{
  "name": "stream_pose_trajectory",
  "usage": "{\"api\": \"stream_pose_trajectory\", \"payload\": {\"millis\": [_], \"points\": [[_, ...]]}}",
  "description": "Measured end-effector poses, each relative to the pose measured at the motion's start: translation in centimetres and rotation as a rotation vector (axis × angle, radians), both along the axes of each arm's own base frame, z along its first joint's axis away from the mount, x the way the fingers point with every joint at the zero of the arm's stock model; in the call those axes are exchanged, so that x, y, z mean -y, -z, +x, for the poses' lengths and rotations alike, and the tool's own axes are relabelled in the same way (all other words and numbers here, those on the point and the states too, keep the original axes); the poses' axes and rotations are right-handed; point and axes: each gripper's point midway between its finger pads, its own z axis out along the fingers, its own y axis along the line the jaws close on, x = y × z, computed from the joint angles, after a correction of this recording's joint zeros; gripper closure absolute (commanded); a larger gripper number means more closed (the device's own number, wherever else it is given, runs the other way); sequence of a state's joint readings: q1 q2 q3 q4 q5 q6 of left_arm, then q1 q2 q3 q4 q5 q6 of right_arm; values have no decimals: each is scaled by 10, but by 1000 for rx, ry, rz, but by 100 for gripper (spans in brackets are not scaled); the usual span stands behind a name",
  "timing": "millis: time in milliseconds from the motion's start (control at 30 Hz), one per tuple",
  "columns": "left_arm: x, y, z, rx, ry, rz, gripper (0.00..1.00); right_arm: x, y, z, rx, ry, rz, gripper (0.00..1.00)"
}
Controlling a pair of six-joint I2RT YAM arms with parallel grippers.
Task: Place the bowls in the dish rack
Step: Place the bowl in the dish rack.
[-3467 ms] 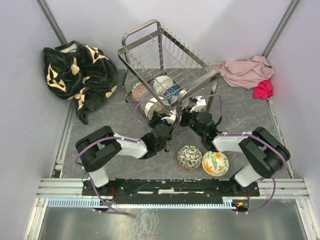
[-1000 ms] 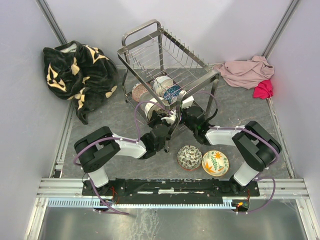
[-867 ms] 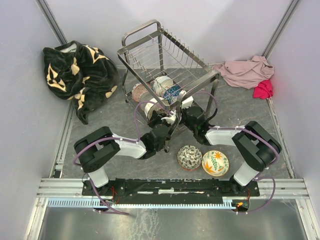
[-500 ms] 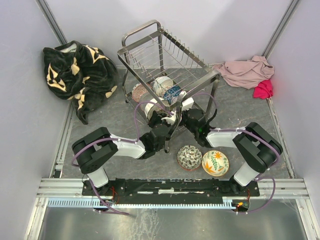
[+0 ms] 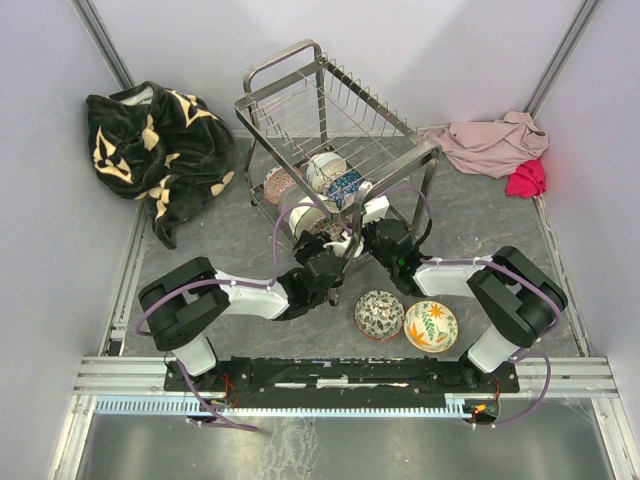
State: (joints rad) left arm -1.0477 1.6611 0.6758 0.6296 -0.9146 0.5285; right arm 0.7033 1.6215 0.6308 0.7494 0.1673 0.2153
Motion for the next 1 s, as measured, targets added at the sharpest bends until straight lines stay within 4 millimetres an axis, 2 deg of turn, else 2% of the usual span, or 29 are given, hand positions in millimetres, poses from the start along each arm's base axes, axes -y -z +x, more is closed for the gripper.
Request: {"api": "stream_pose_trajectory", "payload": {"millis": [733, 1000], "points": [[-11, 6, -31, -78, 57, -26, 47, -13, -1, -13, -2, -46, 1, 100], [-11, 12, -35, -82, 50, -77, 31, -16, -1, -16, 0, -44, 3, 100]]}}
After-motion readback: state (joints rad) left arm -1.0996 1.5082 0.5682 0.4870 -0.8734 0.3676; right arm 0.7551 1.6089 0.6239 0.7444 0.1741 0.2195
